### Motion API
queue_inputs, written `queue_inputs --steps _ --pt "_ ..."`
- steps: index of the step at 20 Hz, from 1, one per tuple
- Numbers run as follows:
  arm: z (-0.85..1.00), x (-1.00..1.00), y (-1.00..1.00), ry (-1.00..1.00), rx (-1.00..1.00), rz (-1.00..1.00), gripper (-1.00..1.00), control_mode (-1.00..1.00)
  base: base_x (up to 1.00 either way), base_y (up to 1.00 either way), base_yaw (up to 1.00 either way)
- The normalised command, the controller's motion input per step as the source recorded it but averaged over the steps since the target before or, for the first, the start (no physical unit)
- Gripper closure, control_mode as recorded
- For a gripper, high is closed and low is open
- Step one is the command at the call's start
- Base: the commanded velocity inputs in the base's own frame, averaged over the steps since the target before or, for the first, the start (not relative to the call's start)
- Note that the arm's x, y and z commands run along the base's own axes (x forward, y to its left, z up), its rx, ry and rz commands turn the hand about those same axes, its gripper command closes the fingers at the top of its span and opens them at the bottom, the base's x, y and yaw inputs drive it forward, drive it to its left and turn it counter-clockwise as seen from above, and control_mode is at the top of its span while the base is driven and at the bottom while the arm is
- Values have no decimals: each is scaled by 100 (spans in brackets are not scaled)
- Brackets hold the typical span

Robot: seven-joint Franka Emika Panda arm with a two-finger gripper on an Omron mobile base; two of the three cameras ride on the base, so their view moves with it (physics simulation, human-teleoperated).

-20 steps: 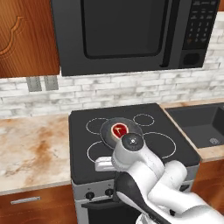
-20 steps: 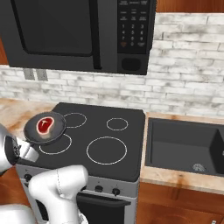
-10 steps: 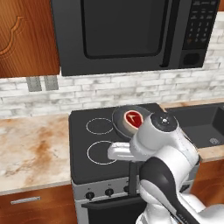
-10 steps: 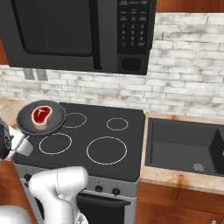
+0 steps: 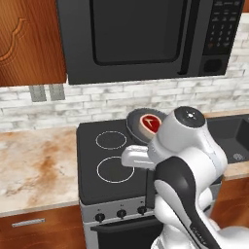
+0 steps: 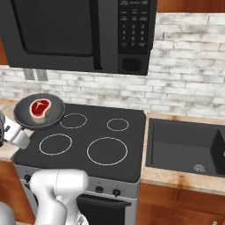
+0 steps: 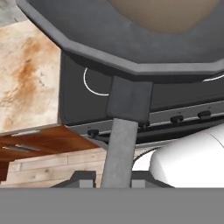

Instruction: Pick up the pan with the steak in it and place it on the dining table. Then place the steak on the plate.

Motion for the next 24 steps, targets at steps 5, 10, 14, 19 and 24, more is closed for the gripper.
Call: queue_inputs --steps 5,10,14,19,24 --pt "0 0 0 0 0 0 100 -100 0 0 0" --pt "0 -8 0 0 0 0 100 100 -9 -1 1" --pt "0 0 0 0 0 0 100 100 -58 -8 20" --pt "0 0 0 0 0 0 100 100 -35 -1 38" --pt "0 0 0 0 0 0 100 100 -18 0 46"
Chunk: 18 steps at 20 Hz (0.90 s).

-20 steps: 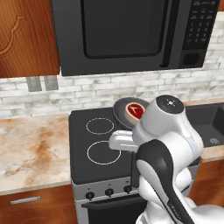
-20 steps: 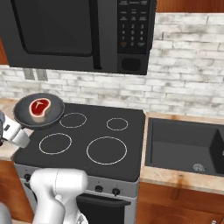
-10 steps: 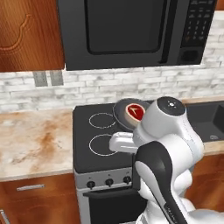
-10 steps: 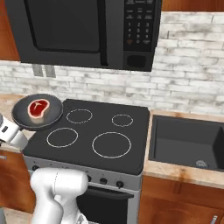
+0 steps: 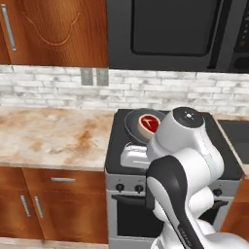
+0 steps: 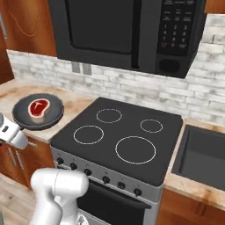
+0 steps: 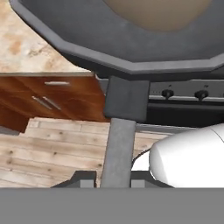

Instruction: Pick up the pan with the steak in it and place it on the dining table. Then place the steak on the plate.

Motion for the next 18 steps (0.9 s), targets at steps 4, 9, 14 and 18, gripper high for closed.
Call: queue_inputs --steps 4,9,14,18 --pt "0 0 0 0 0 0 100 100 -9 0 49" --pt "0 0 0 0 0 0 100 100 -7 0 50" --pt "0 0 0 0 0 0 100 100 -15 0 48" --pt "0 0 0 0 0 0 100 100 -21 0 45"
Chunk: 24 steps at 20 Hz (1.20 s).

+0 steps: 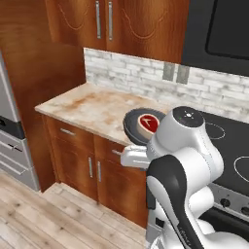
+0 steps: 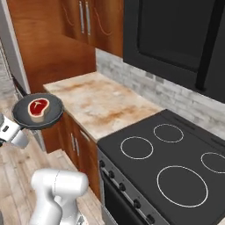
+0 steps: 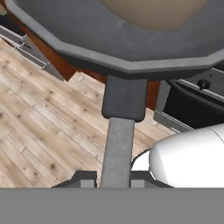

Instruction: Pick up the pan with the steak in it and place it on the dining table. Then place the steak on the plate.

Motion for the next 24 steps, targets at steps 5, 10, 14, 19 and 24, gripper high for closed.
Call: queue_inputs --steps 5,10,14,19,24 --pt "0 0 0 0 0 0 100 100 -3 0 50" --pt "0 0 0 0 0 0 100 100 -3 0 50" --pt "0 0 0 0 0 0 100 100 -3 0 49" --pt "0 0 0 0 0 0 100 100 -4 0 49" --pt "0 0 0 0 0 0 100 100 -4 0 50"
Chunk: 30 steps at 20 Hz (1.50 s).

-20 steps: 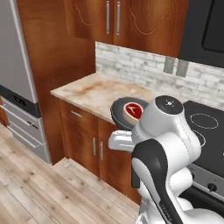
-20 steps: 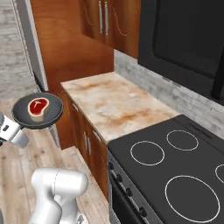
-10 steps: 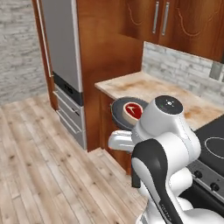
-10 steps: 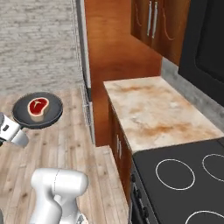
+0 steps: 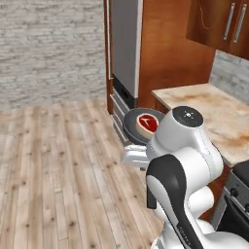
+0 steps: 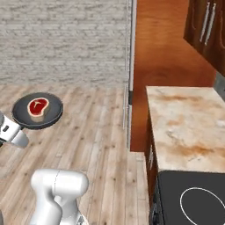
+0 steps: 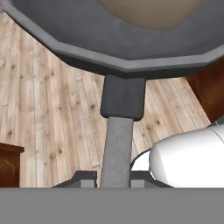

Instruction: Pick up the pan with the steak in it and place it on the dining table. Then place the steak on the plate.

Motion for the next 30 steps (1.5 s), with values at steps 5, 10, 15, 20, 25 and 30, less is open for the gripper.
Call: queue_inputs --steps 5,10,15,20,25,30 --pt "0 0 0 0 0 0 100 100 -3 0 50" --pt "0 0 0 0 0 0 100 100 -2 0 50" --pt "0 0 0 0 0 0 100 100 -3 0 50" --pt "0 0 0 0 0 0 100 100 -2 0 50" --pt "0 0 0 0 0 0 100 100 -3 0 50" --pt "0 0 0 0 0 0 100 100 -3 0 50"
